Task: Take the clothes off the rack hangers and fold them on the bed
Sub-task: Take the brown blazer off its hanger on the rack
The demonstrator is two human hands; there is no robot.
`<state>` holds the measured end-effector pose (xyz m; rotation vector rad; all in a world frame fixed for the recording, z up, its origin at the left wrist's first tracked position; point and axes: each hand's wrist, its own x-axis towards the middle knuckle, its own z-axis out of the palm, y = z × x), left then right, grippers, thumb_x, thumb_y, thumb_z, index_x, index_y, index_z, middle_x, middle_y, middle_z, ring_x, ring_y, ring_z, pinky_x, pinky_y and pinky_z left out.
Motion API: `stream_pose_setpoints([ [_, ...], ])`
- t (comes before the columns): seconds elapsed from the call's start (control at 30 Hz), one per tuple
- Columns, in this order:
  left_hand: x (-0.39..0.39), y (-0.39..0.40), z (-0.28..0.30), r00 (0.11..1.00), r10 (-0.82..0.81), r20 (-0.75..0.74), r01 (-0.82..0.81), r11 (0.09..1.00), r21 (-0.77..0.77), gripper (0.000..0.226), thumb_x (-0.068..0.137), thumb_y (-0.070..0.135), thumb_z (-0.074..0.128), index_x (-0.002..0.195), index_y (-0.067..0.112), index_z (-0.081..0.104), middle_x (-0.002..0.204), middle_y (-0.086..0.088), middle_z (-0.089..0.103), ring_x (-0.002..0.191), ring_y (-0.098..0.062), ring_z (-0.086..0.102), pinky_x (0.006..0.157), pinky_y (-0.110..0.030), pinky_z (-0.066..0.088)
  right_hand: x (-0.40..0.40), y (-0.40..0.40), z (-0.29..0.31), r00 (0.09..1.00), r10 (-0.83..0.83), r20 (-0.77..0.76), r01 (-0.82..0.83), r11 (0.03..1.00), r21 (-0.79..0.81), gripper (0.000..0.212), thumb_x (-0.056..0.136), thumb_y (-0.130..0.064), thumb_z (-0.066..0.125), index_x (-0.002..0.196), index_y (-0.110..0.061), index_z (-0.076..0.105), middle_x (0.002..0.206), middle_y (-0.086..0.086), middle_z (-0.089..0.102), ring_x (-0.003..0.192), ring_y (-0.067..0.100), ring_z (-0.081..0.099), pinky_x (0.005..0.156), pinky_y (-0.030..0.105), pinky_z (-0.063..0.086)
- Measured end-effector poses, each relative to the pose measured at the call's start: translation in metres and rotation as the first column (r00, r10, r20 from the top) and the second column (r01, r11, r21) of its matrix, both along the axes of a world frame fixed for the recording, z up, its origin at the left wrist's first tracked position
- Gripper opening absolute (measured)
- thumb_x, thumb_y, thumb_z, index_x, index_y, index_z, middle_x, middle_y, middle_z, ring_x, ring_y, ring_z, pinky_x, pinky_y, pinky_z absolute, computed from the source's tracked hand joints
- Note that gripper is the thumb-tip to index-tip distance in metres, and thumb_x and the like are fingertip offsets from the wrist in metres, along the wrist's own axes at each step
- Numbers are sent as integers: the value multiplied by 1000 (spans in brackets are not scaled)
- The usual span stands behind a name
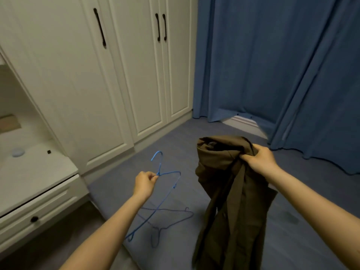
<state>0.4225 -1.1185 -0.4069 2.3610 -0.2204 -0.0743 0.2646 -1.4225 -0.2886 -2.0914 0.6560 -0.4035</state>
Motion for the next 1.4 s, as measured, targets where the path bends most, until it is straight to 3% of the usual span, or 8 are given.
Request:
stream_pose_setpoints([
  [0.27, 93, -21, -29, 982, 165, -93, -137, 958, 251, 53, 79, 47, 68, 123, 17, 61, 124, -9, 61, 115, -31, 56, 92, -37, 44, 47, -9, -6, 998, -66, -1, 66, 998, -1, 16, 84, -7, 66, 93, -19, 62, 86, 1, 62, 90, 23, 58, 77, 32, 44],
  [0.4, 120, -46, -43, 954, 232, -190, -174, 945, 277, 58, 80, 40, 69, 128, 11, 55, 130, -15, 51, 114, -37, 52, 95, -46, 46, 55, -20, -4, 996, -91, 6, 91, 996, 0, 22, 82, -6, 67, 99, -20, 63, 91, -1, 63, 92, 19, 57, 83, 32, 46],
  [0.57, 113, -128, -11, 990, -122, -76, 110, 984, -143, 22, 86, 23, 64, 102, 9, 70, 113, -12, 66, 102, -27, 62, 88, -31, 45, 52, -38, -2, 991, -132, 21, 133, 991, -23, 22, 83, -8, 67, 100, -20, 64, 90, -2, 63, 88, 16, 56, 78, 28, 44],
  [0.77, 46, -215, 83, 856, -515, -48, 447, 782, -434, 28, 95, 43, 46, 90, 23, 65, 91, 3, 65, 89, -14, 60, 74, -27, 46, 22, -59, 7, 975, -216, 60, 217, 976, -22, 20, 82, -8, 67, 97, -20, 66, 87, -5, 65, 88, 15, 59, 76, 26, 44],
  [0.9, -7, -243, 130, 733, -657, -176, 418, 640, -645, 42, 95, 53, 36, 86, 23, 64, 95, 2, 66, 92, -14, 60, 84, -35, 48, -11, -71, 23, 945, -297, 137, 300, 954, -3, 21, 81, -6, 66, 91, -25, 64, 85, -6, 65, 87, 15, 60, 75, 26, 45],
  [1.03, -57, -259, 159, 727, -683, -76, 420, 529, -737, 23, 94, 39, 49, 88, 23, 65, 90, 1, 67, 89, -15, 62, 83, -35, 51, -51, -80, 51, 929, -314, 194, 305, 949, 75, 18, 83, -7, 63, 83, -24, 66, 85, 0, 69, 85, 18, 64, 76, 32, 52],
  [1.27, -105, -294, 219, 743, -644, 185, 616, 548, -566, 25, 95, 4, 40, 106, 12, 60, 104, -4, 62, 101, -20, 58, 88, -32, 49, -155, -91, 108, 968, -218, 126, 214, 976, 51, 20, 78, -25, 74, 97, -23, 67, 94, -4, 70, 88, 13, 66, 75, 26, 53],
  [1.4, -125, -294, 242, 361, -721, 592, 901, 434, -22, 26, 92, 1, 46, 107, 16, 61, 102, 4, 62, 93, -10, 57, 79, -26, 48, -214, -110, 133, 921, -350, 171, 373, 919, -130, 12, 90, -18, 59, 96, -20, 69, 93, 2, 70, 91, 21, 64, 81, 36, 51],
])
